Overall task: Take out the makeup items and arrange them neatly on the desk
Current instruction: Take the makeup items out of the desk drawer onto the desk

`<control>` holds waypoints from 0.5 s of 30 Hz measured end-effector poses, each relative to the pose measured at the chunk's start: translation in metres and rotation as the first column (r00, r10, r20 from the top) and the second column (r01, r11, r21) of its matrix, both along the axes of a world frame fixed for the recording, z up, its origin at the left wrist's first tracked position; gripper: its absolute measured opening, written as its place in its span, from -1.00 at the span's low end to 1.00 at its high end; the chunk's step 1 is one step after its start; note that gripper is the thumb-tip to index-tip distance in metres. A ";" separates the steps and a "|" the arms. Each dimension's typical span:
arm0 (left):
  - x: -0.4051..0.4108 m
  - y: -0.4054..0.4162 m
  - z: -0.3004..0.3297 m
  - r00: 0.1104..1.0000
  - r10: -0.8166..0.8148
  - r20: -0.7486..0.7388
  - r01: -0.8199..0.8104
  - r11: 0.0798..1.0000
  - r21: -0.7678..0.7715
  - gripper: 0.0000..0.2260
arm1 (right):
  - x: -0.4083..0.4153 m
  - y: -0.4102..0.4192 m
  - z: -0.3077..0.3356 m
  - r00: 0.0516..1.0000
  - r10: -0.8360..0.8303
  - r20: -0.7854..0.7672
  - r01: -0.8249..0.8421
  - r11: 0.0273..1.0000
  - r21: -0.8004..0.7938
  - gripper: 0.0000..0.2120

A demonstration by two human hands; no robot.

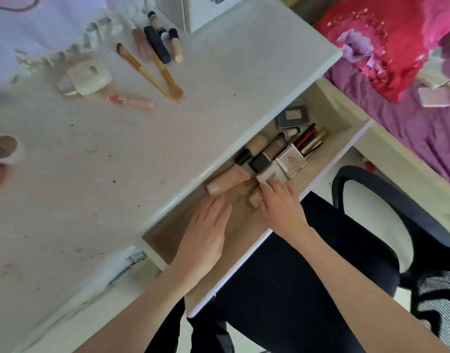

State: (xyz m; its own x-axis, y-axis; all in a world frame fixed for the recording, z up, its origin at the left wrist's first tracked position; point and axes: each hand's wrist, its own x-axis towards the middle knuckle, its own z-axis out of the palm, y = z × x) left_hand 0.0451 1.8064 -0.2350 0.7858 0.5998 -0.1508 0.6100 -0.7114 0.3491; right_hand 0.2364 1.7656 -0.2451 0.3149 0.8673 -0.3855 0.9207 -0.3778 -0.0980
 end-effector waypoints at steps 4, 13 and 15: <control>0.027 0.011 -0.037 0.993 0.017 -0.119 -0.015 1.000 0.024 -0.47 | 0.028 0.021 -0.017 0.993 -0.077 0.092 0.086 0.991 -0.100 -0.59; 0.071 0.036 -0.067 0.975 0.160 -0.155 -0.152 0.986 0.064 -0.47 | 0.042 0.053 -0.045 0.957 -0.283 0.062 0.289 0.947 -0.140 -0.44; 0.073 0.039 -0.067 0.971 0.202 -0.132 -0.199 0.979 0.035 -0.49 | 0.041 0.058 -0.049 0.947 -0.310 0.078 0.318 0.939 -0.128 -0.41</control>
